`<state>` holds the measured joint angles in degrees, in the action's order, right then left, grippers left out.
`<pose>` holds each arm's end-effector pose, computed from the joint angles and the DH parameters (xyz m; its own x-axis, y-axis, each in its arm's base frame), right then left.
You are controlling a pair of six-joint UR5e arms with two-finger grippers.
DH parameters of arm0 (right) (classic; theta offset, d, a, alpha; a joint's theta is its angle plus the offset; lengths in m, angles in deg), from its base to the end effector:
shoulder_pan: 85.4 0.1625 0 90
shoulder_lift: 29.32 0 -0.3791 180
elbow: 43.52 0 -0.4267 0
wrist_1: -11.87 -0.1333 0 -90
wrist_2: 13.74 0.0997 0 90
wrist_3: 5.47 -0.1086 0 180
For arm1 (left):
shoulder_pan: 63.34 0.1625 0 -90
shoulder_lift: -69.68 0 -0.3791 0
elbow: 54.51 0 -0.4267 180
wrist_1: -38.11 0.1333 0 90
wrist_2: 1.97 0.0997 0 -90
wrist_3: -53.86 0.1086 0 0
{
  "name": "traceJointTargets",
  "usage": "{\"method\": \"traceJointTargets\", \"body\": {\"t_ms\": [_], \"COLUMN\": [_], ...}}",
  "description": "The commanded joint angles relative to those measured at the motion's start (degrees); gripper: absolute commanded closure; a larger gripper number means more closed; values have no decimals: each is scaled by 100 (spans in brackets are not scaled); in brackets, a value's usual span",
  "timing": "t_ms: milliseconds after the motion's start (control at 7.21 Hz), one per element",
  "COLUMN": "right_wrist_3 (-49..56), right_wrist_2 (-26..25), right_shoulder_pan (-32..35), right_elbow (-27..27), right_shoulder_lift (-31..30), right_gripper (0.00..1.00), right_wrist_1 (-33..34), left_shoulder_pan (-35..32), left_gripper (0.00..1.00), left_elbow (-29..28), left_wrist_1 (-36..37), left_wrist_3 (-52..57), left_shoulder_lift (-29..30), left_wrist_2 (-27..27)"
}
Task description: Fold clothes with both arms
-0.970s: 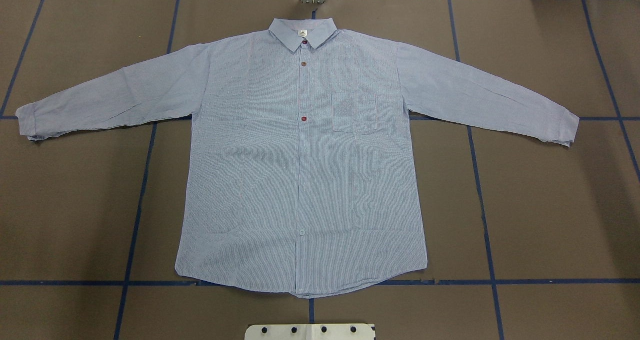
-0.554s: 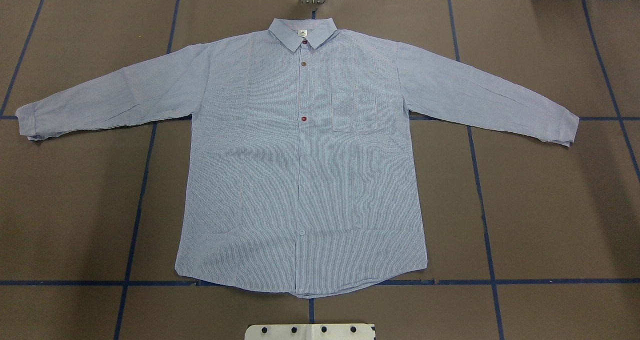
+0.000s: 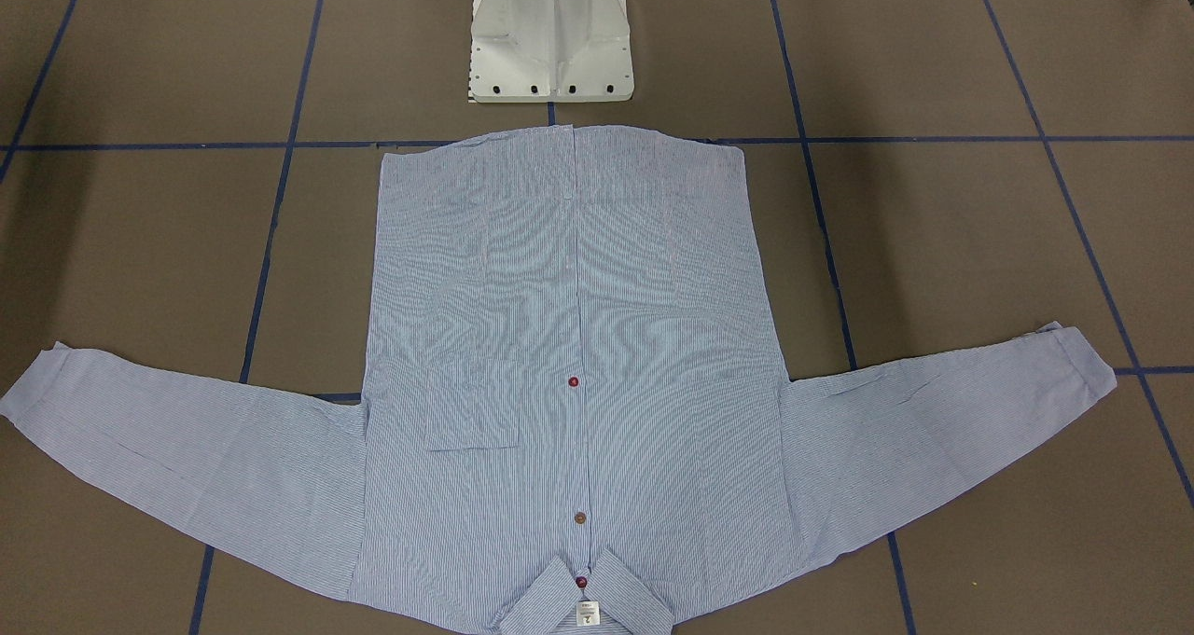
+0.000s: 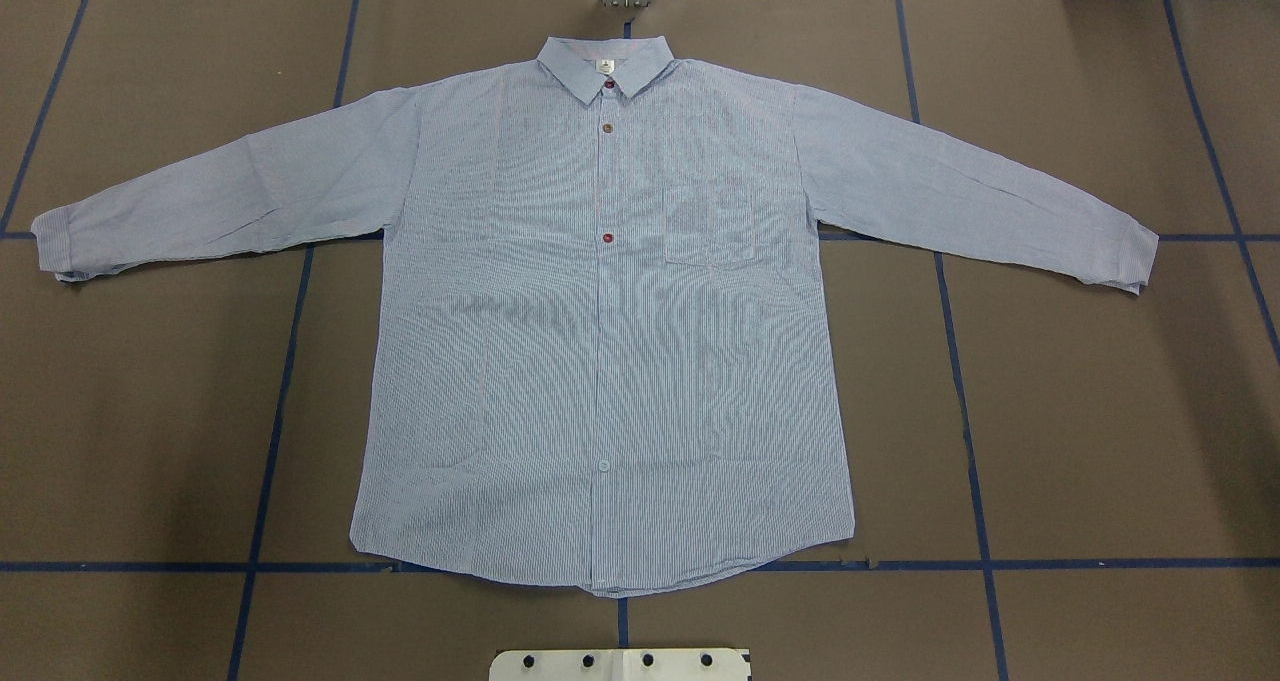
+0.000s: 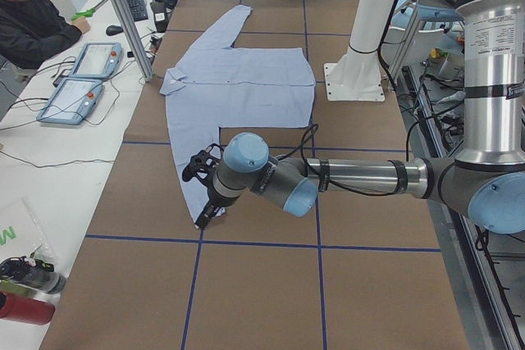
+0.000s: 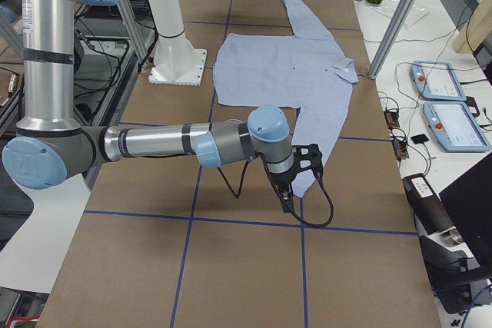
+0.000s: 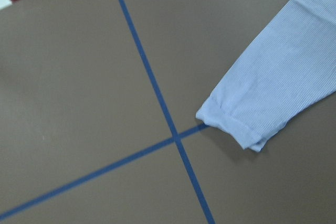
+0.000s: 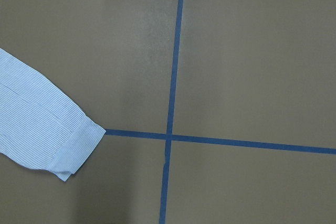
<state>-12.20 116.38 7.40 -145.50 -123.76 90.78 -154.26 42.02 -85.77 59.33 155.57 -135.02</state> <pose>0.0884 -0.5110 0.5313 0.7631 -0.0562 0.6439 -0.1367 0.9597 0.2457 -0.0676 -0.5255 0.5275 0.7350 0.4674 -0.4912 -0.0574 0.7648 0.6418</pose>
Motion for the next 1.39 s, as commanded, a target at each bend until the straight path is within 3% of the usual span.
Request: {"method": "traceJointTargets", "body": {"t_ms": [0,277,554,693,970,1248], "right_wrist_3": [-390,-2059,-4029,-4325,-4773,-5529], "right_wrist_2": [66,311,-754,-925,-945,-1591], "right_shoulder_pan": [-34,-811,-1945,-2063,-2230,-2808], "right_elbow": [-76,-33,54,525,2026,2173], "right_shoulder_lift": [31,102,119,145,416,471], "right_gripper": [0,1,1,2,3,8], "right_wrist_1": [-522,-1707,-2692,-3332,-5176,-5465], "left_shoulder_pan": [30,31,31,31,31,31], "left_gripper": [0,0,0,0,0,0], "left_elbow": [-98,-196,-205,-205,-205,-205], "left_wrist_1": [-629,-733,-882,-961,-1006,-1015], "left_wrist_3": [-20,-11,-11,-11,6,7], "left_shoulder_lift": [636,736,692,648,613,569], "left_wrist_2": [121,86,86,86,86,86]}}
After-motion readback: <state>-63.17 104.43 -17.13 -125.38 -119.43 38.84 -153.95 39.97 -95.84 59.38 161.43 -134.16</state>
